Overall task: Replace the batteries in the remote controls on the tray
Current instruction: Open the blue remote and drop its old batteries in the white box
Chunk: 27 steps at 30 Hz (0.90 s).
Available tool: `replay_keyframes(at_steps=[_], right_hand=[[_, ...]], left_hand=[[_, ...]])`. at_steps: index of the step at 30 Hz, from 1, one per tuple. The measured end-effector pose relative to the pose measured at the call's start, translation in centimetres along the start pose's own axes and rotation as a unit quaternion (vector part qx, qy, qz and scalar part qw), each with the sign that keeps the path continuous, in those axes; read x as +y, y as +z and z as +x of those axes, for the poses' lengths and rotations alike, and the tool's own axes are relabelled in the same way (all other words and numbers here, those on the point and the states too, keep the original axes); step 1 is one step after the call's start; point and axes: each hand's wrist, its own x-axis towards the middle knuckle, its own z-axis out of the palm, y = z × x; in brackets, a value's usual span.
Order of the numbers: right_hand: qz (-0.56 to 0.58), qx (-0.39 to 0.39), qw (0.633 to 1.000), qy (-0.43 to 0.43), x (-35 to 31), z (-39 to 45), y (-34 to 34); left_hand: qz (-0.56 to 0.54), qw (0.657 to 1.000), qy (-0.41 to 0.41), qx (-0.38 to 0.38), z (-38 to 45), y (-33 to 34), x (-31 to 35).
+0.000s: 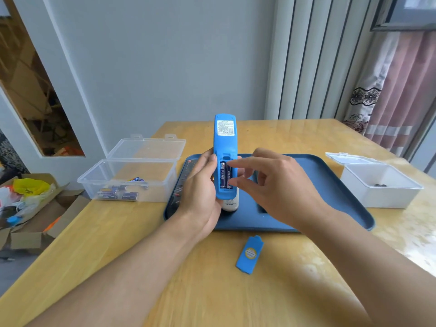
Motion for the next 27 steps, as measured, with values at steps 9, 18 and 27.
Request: replay_keyframes(at_steps=[9, 18, 27], right_hand=[[-0.107, -0.011, 0.993, -0.046, -0.2, -0.2, 0.2], [-0.094, -0.019, 0.995, -0.035, -1.0, -0.2, 0.2], [0.089, 0.000, 0.994, 0.071, -0.7, 0.4, -0.1]], left_hand=[[-0.009, 0.999, 0.007, -0.031, 0.0, -0.1, -0.2], [-0.021, 0.999, 0.014, -0.041, 0.1, -0.1, -0.5], [0.048, 0.997, 0.034, -0.059, -0.2, 0.2, -0.8]])
